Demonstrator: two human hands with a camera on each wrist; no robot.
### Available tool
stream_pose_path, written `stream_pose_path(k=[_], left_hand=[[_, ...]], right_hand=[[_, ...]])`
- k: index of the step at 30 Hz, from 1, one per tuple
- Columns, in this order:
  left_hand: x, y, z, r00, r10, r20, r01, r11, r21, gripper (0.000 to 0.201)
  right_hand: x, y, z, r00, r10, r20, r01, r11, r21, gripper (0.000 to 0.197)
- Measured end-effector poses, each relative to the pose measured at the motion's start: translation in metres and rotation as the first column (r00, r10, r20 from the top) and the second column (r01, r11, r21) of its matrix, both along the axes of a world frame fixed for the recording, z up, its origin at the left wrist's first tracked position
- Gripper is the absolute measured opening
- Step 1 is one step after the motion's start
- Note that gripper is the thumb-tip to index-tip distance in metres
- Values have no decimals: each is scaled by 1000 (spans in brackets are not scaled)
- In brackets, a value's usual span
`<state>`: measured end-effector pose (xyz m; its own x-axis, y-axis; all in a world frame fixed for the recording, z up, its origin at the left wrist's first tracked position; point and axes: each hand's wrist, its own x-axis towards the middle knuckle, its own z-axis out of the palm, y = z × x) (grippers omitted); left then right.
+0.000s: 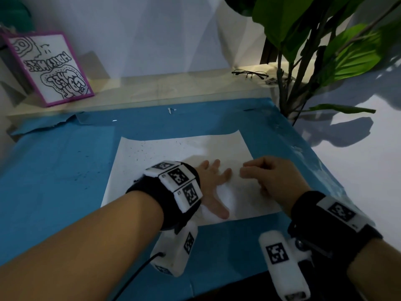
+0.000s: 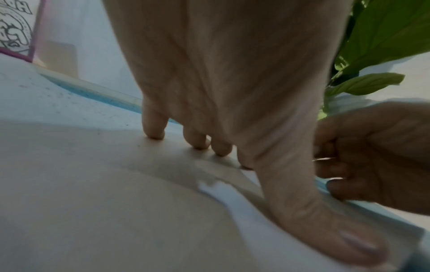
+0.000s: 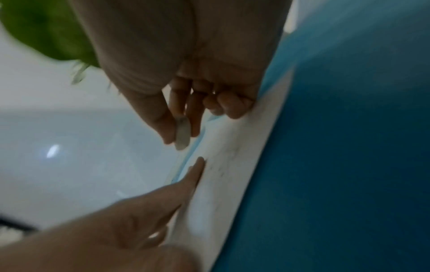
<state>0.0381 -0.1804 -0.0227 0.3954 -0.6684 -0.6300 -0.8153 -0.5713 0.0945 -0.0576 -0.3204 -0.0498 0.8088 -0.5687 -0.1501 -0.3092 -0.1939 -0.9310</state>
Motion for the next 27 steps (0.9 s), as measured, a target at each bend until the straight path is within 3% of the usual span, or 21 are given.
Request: stream_pose_path(k=[2, 4, 6, 8, 10, 12, 13, 15, 17, 19, 22, 23, 25, 27], left_hand=[[-13, 2, 8, 999, -15, 49, 16, 1000, -11, 95], [-37, 5, 12, 984, -72, 162, 83, 995, -60, 86], [-67, 11, 11, 972, -206, 110, 218, 970, -108, 74], [-83, 19, 8, 966, -257, 1, 256, 964, -66, 66], [-70, 22, 1, 993, -106, 48, 105, 994, 19, 66], [-52, 21, -2, 981, 90, 169, -99, 994, 47, 66], [-49, 20, -3, 973, 119, 199, -129, 991, 37, 66], [-58, 12, 0, 989, -22, 145, 29, 999, -43, 65], [-72, 9, 2, 980, -201, 4, 200, 974, -109, 62], [-63, 11, 0, 991, -134, -3, 134, 990, -31, 59], [-39, 15, -2, 962, 95, 255, -121, 989, 88, 60], [-39, 14, -3, 957, 98, 274, -119, 991, 59, 61], [-54, 5, -2, 991, -79, 104, 84, 996, -40, 59], [-66, 1, -1, 975, -212, -72, 207, 976, -72, 54]], right_hand=[[-9, 4, -13, 987, -139, 77, 121, 971, 204, 7], [-13, 4, -21, 966, -221, 132, 173, 937, 303, 7], [-13, 1, -24, 952, -256, 170, 185, 919, 349, 6], [-11, 1, -24, 951, -249, 182, 176, 922, 345, 7], [-9, 1, -25, 958, -228, 175, 161, 931, 328, 8], [-8, 0, -25, 961, -220, 166, 158, 933, 323, 9], [-8, 0, -25, 962, -219, 164, 158, 933, 323, 8], [-6, 0, -24, 964, -213, 161, 152, 934, 325, 6], [-6, -1, -23, 966, -202, 160, 144, 938, 317, 8], [-7, -2, -24, 972, -176, 158, 127, 952, 278, 8], [-9, -3, -24, 977, -159, 140, 118, 958, 262, 7], [-8, -3, -24, 977, -158, 141, 115, 955, 272, 7], [-7, -3, -24, 973, -169, 156, 116, 945, 306, 7], [-8, -3, -24, 971, -177, 162, 117, 939, 325, 8]])
